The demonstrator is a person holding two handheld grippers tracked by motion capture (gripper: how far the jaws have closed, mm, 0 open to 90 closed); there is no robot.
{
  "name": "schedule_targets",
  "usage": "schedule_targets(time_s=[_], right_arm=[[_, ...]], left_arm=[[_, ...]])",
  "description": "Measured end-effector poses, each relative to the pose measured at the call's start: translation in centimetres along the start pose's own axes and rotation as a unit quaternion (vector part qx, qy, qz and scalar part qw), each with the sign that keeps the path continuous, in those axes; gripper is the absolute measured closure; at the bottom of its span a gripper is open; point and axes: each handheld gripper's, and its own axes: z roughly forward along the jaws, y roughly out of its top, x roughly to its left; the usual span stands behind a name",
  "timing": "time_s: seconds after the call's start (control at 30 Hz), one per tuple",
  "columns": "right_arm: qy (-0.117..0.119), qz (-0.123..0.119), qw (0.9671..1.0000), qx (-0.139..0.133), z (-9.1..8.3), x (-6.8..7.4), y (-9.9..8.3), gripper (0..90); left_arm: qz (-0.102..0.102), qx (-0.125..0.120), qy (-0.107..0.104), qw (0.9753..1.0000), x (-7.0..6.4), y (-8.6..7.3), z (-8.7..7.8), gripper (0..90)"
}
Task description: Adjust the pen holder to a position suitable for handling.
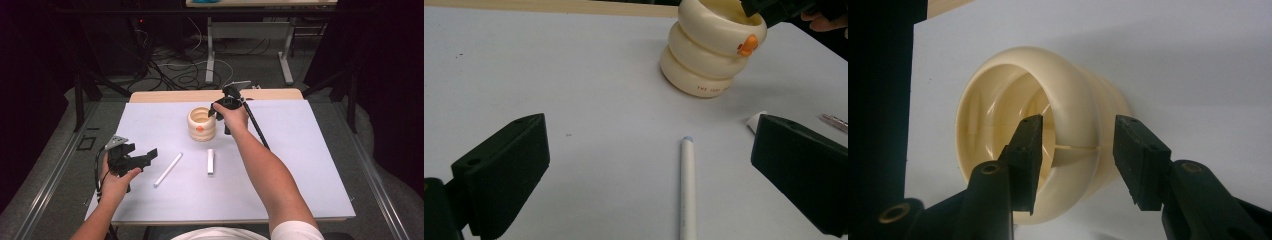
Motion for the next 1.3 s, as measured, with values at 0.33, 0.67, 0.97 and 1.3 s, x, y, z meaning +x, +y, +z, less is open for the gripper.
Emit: schedule_targets(time_s=[0.33, 0.67, 0.97, 1.3], right_arm=[[-0.002, 0.005, 0.9999, 0.013, 1.2, 0.1, -0.4, 62.4], [0.0, 0.024, 0.9996, 0.014, 1.1, 0.2, -0.4, 65.7], [0.01, 0.046, 0.9986, 0.023, 1.0, -0.2, -0.3, 66.1], [0.016, 0.054, 0.9982, 0.021, -0.1, -1.4, -0.3, 66.2]], left_arm=[[-0.003, 0.001, 0.002, 1.0, 0.1, 0.0, 0.0, 2.4], [-0.001, 0.005, 0.005, 1.0, 0.1, 0.0, 0.1, 2.6], [0.0, 0.008, 0.006, 1.0, 0.2, 0.0, 0.1, 2.6], [0.003, 0.009, 0.008, 0.9999, 0.2, 0.0, 0.1, 2.6]])
